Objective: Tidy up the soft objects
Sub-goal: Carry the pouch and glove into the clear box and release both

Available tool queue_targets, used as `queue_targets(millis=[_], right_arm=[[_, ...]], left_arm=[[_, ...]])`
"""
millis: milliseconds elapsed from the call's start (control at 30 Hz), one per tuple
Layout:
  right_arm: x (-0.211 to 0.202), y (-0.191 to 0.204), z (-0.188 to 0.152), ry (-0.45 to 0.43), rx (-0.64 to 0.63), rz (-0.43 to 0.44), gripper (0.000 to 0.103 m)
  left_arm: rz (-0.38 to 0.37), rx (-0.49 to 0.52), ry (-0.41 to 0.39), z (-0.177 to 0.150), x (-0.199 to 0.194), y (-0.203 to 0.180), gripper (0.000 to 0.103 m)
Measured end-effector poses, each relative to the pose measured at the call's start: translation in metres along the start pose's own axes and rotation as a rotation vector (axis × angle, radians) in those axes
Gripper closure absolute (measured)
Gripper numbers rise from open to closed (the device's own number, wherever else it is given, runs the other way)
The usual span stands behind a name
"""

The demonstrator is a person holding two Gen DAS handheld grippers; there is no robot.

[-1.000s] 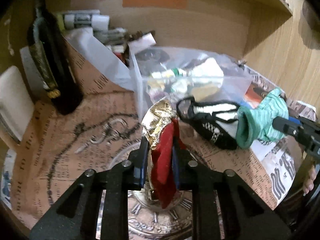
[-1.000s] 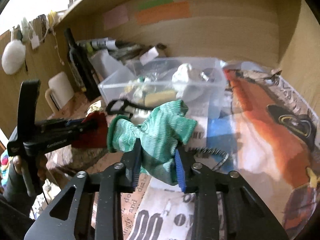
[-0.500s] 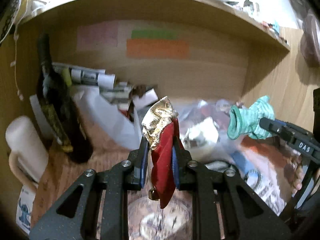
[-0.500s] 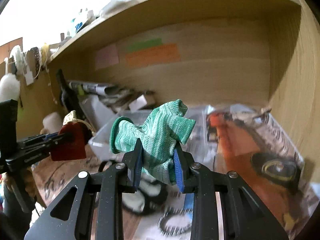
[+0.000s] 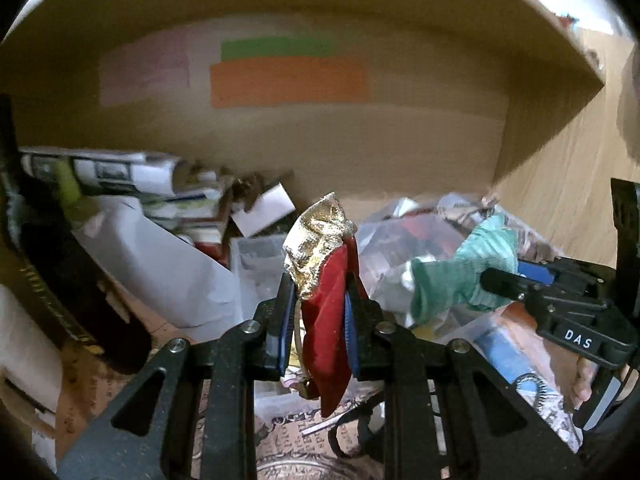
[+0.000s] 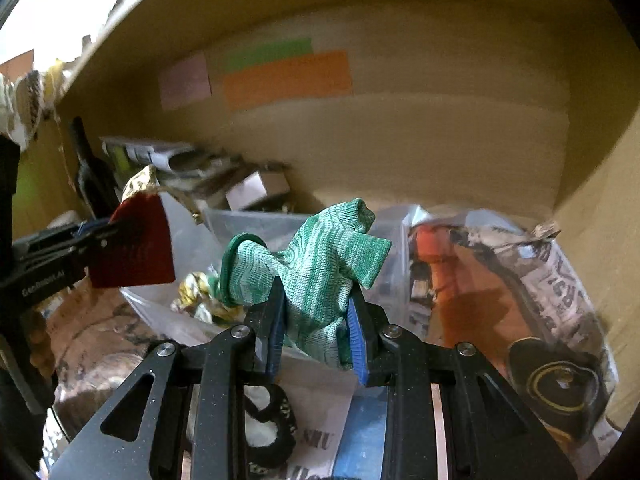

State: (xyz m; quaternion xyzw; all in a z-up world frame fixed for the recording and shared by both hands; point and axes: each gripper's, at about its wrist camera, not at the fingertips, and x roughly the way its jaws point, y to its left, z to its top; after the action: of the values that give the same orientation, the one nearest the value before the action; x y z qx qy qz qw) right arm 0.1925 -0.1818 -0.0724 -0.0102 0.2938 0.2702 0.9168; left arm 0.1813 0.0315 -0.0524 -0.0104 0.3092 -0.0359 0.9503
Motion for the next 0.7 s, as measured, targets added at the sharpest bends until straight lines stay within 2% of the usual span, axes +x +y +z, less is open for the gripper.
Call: queue_targets(millis=[133,333,433,500,533,567,600,700], right_arm=[[0.02,0.002,-0.005,0.059,-0.009,0.002,0.078],[0.028,0.005,-0.009,0.083,-0.038,-0.029,0.076],[0.03,0.006,-0.011,0.091,-0.05,-0.05,0.07],[0.033,0.005,-0.01,0.095,-0.049,-0.056,0.065],[0.032,0.005,-0.01,0.095,-0.047,-0.058,0.063],[0.032,0.005,-0.009,0.093,-0.046,-0.063,0.056],[0.03,0.005,-0.009,0.087,-0.047,-0.071,0.048],[0.025,0.005,-0.007,0.063,-0.055,-0.094,0.035]], left_arm=[[-0.03,-0.001,0.087,-0.003,0.032,0.0,0.082],[-0.035,0.009,0.142,-0.01,0.054,-0.004,0.082],[-0.024,0.018,0.151,-0.014,0.058,-0.005,0.077],[-0.015,0.019,0.15,-0.016,0.054,-0.006,0.069],[-0.011,0.019,0.147,-0.016,0.052,-0.006,0.06],[-0.011,0.017,0.14,-0.016,0.05,-0.004,0.052],[-0.009,0.015,0.132,-0.017,0.046,-0.004,0.05],[-0.024,0.02,0.108,-0.016,0.035,-0.005,0.047]])
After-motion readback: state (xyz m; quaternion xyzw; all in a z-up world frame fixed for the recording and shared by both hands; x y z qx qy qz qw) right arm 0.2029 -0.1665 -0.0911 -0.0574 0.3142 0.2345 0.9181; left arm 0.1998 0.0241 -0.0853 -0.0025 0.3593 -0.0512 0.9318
